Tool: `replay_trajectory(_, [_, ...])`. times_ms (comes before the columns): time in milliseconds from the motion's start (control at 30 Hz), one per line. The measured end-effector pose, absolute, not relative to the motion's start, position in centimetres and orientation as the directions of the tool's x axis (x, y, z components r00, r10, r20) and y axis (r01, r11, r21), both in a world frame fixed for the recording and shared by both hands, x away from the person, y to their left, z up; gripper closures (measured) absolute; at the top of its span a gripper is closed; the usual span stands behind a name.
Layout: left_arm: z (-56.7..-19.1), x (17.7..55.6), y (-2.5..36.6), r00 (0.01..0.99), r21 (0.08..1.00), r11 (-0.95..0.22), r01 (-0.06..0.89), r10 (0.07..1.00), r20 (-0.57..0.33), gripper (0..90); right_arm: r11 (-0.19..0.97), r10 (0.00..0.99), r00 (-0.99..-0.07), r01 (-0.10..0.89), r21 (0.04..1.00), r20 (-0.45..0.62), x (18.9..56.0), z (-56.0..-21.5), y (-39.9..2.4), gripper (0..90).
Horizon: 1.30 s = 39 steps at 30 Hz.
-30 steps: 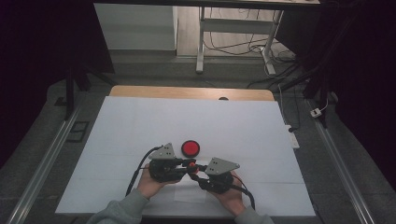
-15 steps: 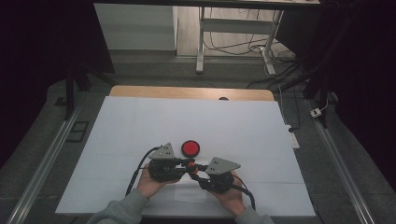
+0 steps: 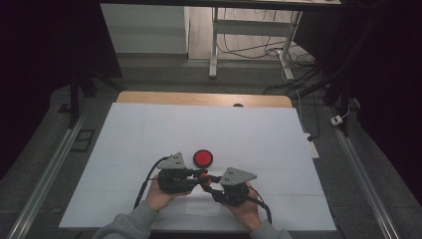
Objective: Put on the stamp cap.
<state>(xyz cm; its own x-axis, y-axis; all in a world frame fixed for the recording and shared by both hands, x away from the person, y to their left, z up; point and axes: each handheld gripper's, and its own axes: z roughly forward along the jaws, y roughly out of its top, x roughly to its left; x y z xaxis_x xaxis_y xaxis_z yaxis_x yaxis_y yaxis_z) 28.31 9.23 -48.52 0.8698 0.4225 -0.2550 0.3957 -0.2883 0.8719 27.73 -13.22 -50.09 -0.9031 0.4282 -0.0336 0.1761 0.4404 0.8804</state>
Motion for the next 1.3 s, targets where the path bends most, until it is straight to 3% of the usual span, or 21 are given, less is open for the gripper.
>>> replay_trajectory(700, [-49.5, 28.0, 8.8, 0.865, 0.874, -0.290, 0.389, 0.441, -0.239, 72.9, 0.562, 0.402, -0.904, 0.120, 0.818, -0.144, 27.6, -49.9, -12.8, 64.5])
replay_trajectory(1300, [-50.0, 27.8, 8.4, 0.857, 0.871, -0.290, 0.396, 0.457, -0.237, 72.9, 0.568, 0.408, -0.907, 0.159, 0.808, -0.108, 27.8, -50.3, -13.0, 64.4])
